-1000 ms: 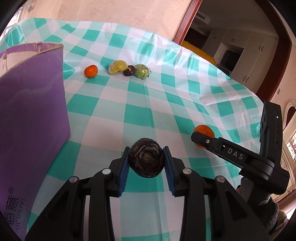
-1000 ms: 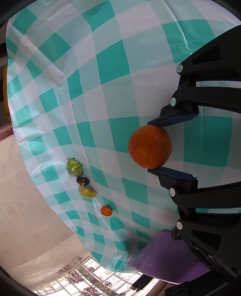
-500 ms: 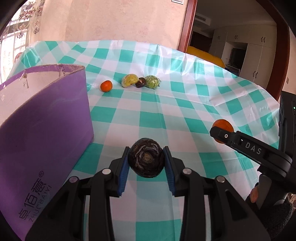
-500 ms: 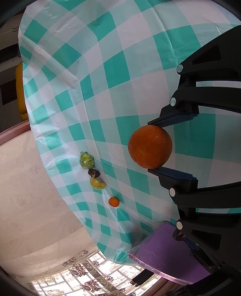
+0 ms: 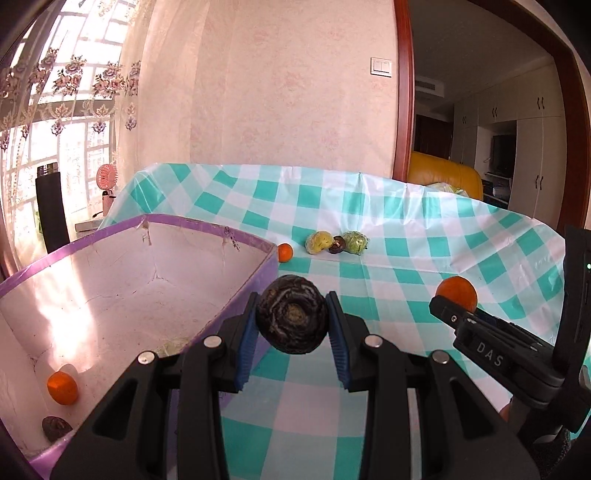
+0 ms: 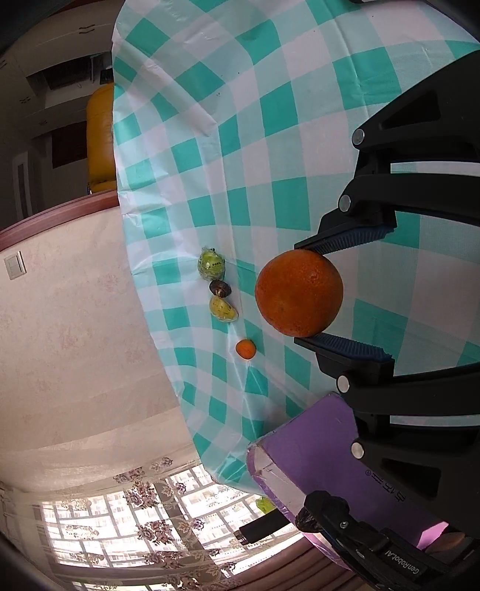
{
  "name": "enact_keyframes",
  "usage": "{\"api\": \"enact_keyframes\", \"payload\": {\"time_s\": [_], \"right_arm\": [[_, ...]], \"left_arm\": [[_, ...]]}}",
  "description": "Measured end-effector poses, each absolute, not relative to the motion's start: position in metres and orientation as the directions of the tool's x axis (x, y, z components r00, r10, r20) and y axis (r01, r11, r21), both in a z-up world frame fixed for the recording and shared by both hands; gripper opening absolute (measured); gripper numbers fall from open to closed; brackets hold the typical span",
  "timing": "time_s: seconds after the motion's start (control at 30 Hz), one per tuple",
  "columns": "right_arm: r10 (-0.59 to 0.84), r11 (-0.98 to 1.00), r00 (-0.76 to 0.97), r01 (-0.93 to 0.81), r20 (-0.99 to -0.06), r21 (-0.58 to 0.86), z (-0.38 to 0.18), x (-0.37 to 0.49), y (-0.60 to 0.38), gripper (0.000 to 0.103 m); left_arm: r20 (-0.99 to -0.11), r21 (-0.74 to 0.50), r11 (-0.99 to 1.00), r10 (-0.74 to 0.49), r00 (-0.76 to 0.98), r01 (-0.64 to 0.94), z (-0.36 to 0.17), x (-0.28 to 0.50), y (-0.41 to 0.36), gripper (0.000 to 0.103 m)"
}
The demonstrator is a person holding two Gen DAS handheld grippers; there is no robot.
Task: Organize fruits
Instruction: 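Carry the orange and dark fruit over the purple-rimmed box with both tools, then open both tools to drop the orange and dark fruit into the box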
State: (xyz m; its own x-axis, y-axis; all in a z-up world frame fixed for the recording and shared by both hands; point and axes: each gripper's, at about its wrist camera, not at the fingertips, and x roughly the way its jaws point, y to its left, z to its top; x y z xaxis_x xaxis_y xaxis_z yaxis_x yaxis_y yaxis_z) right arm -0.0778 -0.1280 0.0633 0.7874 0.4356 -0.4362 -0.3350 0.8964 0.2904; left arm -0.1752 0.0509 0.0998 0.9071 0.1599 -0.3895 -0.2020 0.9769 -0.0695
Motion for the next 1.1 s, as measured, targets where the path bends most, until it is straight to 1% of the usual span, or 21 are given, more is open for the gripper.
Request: {"api": "enact_keyframes", "payload": {"time_s": [0.13,0.27,0.43,0.63,0.83,0.97,1.1], "right_arm": [[0.509,0.861,0.756,-0.444,-0.412,0.248,0.08,-0.095,-0.093,0.044],[0.556,0.828,0.728,-0.528,-0.401,0.189,0.095,-0.111,-0.06,0.044],[0.629,0.767,0.675,-0.618,-0.386,0.17,0.113,-0.122,-0.024,0.044],[0.672,0.703,0.602,-0.701,-0.432,0.117,0.119,-0.124,0.031,0.043],[0.646,0.648,0.514,-0.76,-0.564,0.049,0.109,-0.116,0.088,0.043],[0.626,0.642,0.513,-0.767,-0.587,0.015,0.105,-0.117,0.1,0.043],[0.62,0.643,0.489,-0.764,-0.614,0.041,0.103,-0.111,0.1,0.043]], "left_arm": [[-0.393,-0.124,0.951,0.213,0.894,-0.282,0.104,-0.194,0.079,0.036],[-0.375,-0.129,0.928,0.28,0.884,-0.349,0.112,-0.213,0.101,0.036],[-0.417,-0.148,0.898,0.322,0.85,-0.414,0.109,-0.228,0.127,0.036],[-0.463,-0.179,0.857,0.361,0.81,-0.484,0.097,-0.239,0.151,0.036],[-0.505,-0.147,0.819,0.42,0.754,-0.555,0.096,-0.242,0.163,0.035],[-0.522,-0.12,0.814,0.436,0.733,-0.569,0.095,-0.241,0.163,0.036],[-0.527,-0.081,0.791,0.482,0.7,-0.606,0.095,-0.238,0.166,0.036]]}}
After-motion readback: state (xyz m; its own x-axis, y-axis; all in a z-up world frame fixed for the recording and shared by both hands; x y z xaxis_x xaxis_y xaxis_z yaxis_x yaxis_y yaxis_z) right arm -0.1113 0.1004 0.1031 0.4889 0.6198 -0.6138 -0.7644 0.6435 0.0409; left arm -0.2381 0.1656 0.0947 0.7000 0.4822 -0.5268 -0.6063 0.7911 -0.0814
